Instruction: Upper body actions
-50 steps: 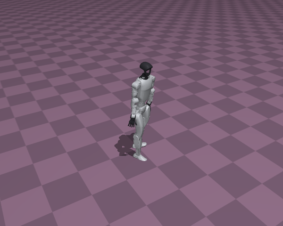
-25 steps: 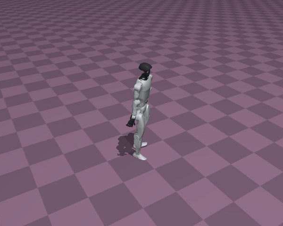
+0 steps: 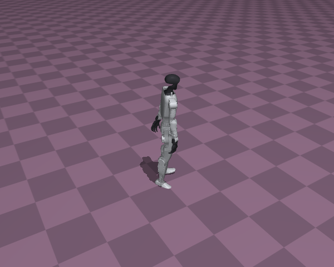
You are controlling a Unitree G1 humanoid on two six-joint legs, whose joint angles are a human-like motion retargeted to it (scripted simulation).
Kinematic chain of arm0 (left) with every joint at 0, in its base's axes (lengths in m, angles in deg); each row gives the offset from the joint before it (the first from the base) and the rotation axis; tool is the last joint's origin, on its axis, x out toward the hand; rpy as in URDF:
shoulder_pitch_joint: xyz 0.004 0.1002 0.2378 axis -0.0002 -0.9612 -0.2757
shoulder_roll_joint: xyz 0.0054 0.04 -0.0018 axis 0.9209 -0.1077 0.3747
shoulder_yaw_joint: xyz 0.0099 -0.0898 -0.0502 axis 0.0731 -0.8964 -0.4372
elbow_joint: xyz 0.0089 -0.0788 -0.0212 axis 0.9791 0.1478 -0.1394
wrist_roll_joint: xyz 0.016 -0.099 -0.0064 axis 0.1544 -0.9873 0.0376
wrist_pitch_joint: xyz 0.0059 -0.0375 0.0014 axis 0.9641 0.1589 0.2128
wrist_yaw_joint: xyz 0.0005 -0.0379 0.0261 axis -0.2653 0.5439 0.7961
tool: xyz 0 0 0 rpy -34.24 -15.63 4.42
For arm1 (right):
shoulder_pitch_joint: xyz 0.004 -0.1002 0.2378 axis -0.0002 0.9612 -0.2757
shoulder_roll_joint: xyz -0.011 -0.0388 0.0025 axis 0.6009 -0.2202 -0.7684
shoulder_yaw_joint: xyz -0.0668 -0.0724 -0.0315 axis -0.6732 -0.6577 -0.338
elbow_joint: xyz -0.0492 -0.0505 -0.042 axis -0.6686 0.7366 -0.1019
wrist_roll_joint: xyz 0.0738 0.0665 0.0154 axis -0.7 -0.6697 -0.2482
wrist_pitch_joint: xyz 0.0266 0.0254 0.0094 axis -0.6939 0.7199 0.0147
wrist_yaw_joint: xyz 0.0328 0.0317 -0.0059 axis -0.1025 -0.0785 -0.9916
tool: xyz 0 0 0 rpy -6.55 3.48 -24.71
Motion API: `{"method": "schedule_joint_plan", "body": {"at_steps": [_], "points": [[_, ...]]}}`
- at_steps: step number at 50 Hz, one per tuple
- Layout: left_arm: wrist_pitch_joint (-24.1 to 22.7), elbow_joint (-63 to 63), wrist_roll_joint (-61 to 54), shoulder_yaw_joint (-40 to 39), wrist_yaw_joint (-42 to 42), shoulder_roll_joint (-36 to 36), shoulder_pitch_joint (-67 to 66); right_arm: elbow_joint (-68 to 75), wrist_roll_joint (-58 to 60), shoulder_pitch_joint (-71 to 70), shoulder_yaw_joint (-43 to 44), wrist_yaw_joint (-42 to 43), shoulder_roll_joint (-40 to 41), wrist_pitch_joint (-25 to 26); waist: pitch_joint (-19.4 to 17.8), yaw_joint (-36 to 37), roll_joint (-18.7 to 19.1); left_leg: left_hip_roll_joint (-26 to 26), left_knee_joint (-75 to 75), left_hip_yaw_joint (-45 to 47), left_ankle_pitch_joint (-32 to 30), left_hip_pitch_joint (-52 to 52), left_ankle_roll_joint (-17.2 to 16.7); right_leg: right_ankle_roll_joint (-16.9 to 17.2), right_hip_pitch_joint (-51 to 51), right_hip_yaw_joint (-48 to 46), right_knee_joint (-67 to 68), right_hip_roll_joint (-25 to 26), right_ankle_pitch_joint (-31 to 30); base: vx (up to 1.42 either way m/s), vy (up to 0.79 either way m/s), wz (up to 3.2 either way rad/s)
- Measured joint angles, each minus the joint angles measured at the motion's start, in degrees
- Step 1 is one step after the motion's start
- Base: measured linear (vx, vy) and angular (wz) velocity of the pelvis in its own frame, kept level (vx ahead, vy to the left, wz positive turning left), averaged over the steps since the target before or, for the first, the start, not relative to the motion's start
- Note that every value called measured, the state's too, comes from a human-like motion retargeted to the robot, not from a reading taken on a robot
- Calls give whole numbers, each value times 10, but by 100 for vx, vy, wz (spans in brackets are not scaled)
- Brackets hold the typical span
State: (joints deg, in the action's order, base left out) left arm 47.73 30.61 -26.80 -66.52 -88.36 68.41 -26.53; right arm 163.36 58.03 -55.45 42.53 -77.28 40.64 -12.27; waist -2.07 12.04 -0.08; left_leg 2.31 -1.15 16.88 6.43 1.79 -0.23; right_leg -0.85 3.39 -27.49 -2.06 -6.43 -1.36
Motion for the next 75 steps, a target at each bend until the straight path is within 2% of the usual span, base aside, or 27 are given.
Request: {"method": "schedule_joint_plan", "body": {"at_steps": [10, 17, 23, 30, 35, 42, 51, 58, 62, 66, 70, 75], "points": [[-5, -5, 2, 0, -3, 0, 0, 10, 22, 6, -15, 0, 7, -4, 1, -18, -10, -7, 3, 18, 7, -9, 0, -2, -9, 20, 5, 5, -5, 5, -7, -18], [-19, -6, -12, 3, 22, -6, -3, 17, 31, 11, -27, -7, 11, -2, 18, -71, -14, -25, 9, 69, 20, -23, -6, -6, -45, 75, 20, 15, -16, 17, -25, -68], [-26, 1, -18, 14, 34, -11, -7, 13, 30, 0, -39, -13, 16, -6, 23, -130, -13, -49, 11, 158, 41, -49, -19, -9, -87, 163, 37, 37, -35, 11, -39, -131], [-31, 1, 4, 31, 22, -25, -22, 28, 34, -32, -72, -14, 14, -6, 32, -202, -6, -74, 6, 277, 73, -89, -44, -3, -138, 312, 48, 86, -73, -1, -39, -194], [-31, 4, 12, 48, 8, -40, -26, 39, 48, -68, -105, -15, 8, -8, 25, -258, 7, -80, 2, 358, 91, -120, -62, 15, -158, 401, 42, 127, -114, -11, -22, -224], [-22, 1, 49, 87, 11, -43, -6, 25, 77, -102, -127, -13, 1, -26, 2, -370, 37, -89, -14, 444, 104, -141, -92, 50, -181, 434, 29, 159, -154, -11, -2, -182], [-26, -17, 39, 90, 49, -37, 28, 67, 44, -88, -58, 15, 0, 13, 4, -471, 74, -102, -33, 514, 111, -127, -115, 66, -220, 459, 19, 188, -170, -4, 0, -104], [-44, -24, 22, 106, 35, -66, 53, 122, 12, -86, -30, 37, -6, 50, -3, -490, 76, -97, -43, 537, 118, -125, -126, 83, -230, 465, 17, 190, -168, -2, 6, -53], [-54, -27, 38, 118, 24, -82, 58, 117, 12, -87, -29, 48, 1, 44, -8, -494, 79, -95, -43, 545, 118, -127, -130, 87, -232, 464, 15, 192, -166, 1, 6, -31], [-53, -26, 62, 129, 24, -91, 61, 98, -6, -85, -28, 94, 8, 26, -8, -483, 83, -94, -41, 543, 116, -126, -131, 84, -232, 464, 14, 193, -168, 4, 4, 0], [-52, -28, 69, 129, 33, -94, 53, 85, -27, -80, -26, 107, 12, 10, -5, -467, 82, -94, -37, 527, 113, -126, -128, 66, -226, 454, 11, 193, -172, 6, 5, 47], [-44, -32, 66, 120, 26, -86, 51, 78, -53, -70, -20, 109, 7, -1, 2, -439, 81, -102, -36, 489, 103, -114, -116, 13, -216, 439, 14, 190, -162, 7, 5, 113]]}}
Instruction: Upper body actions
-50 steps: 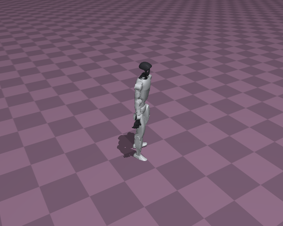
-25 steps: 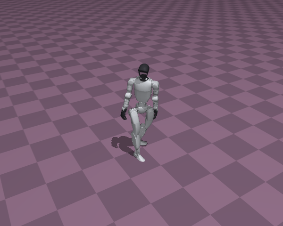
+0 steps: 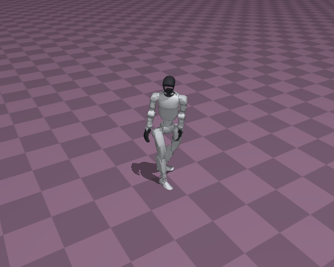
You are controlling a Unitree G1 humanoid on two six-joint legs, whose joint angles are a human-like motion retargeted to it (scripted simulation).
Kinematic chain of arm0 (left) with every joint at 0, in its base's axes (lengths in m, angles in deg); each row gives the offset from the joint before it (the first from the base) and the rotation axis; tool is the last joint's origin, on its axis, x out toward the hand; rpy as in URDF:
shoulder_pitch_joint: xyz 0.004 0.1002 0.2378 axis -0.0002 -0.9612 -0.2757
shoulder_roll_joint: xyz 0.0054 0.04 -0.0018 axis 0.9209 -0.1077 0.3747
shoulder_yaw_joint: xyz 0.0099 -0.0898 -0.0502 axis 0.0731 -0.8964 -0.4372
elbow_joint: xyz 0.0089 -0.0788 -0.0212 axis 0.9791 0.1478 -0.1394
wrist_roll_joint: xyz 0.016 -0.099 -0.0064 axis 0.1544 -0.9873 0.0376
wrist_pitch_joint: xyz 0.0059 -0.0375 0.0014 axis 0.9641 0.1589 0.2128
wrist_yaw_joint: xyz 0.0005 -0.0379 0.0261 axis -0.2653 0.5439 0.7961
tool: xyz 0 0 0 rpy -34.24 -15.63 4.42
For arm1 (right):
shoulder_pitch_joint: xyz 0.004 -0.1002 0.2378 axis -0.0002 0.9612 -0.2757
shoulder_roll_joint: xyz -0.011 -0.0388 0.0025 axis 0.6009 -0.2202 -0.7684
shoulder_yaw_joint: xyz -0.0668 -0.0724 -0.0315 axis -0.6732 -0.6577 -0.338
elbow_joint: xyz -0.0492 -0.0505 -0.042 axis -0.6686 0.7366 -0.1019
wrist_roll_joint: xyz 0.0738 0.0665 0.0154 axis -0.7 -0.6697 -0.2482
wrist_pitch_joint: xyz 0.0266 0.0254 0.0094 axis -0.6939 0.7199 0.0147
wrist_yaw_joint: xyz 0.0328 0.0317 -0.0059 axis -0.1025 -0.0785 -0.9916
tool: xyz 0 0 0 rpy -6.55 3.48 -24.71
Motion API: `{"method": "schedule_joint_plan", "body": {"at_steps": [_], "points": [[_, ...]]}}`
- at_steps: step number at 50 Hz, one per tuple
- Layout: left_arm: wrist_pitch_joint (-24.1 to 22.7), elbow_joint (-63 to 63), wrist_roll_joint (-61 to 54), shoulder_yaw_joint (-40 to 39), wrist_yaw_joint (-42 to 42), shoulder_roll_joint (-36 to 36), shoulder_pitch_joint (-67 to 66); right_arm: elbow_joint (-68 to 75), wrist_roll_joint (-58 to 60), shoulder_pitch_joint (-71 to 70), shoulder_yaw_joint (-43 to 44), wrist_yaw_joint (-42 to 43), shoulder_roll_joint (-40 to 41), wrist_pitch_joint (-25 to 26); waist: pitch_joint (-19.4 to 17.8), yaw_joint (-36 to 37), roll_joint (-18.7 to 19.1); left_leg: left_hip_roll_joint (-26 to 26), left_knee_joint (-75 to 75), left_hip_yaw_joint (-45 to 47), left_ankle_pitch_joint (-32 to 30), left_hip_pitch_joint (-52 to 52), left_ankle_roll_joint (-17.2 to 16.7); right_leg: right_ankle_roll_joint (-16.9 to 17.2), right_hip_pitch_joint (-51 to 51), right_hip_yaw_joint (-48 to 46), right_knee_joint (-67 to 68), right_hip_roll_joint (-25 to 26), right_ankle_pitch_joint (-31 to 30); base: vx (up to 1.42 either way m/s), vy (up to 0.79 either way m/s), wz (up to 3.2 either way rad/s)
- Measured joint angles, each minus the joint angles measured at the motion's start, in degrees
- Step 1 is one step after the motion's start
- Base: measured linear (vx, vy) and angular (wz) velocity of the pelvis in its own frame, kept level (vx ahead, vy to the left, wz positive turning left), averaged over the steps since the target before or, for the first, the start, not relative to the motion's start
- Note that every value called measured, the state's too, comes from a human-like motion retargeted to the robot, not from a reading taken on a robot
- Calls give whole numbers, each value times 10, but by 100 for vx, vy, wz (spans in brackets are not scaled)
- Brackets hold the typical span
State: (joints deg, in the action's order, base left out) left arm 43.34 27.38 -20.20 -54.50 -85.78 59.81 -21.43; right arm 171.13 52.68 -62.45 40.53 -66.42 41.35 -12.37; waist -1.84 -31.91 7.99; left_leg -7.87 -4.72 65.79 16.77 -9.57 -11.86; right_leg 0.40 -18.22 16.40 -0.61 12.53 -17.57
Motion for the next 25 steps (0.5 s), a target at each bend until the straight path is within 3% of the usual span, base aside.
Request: {"method": "schedule_joint_plan", "body": {"at_steps": [10, 25], "points": [[13, -34, -18, 7, 15, 20, 18, 14, -15, 47, 38, -27, -36, 12, -1, 107, -14, -10, -2, -155, -24, 37, 42, -55, 61, -105, 14, -61, 73, 9, 16, 212], [9, 3, -80, 4, 67, 49, 13, -24, 58, 103, 46, -59, -32, 14, 5, 350, -66, 47, 6, -377, -92, 124, 81, -53, 158, -343, 3, -168, 154, -13, 27, 182]]}}
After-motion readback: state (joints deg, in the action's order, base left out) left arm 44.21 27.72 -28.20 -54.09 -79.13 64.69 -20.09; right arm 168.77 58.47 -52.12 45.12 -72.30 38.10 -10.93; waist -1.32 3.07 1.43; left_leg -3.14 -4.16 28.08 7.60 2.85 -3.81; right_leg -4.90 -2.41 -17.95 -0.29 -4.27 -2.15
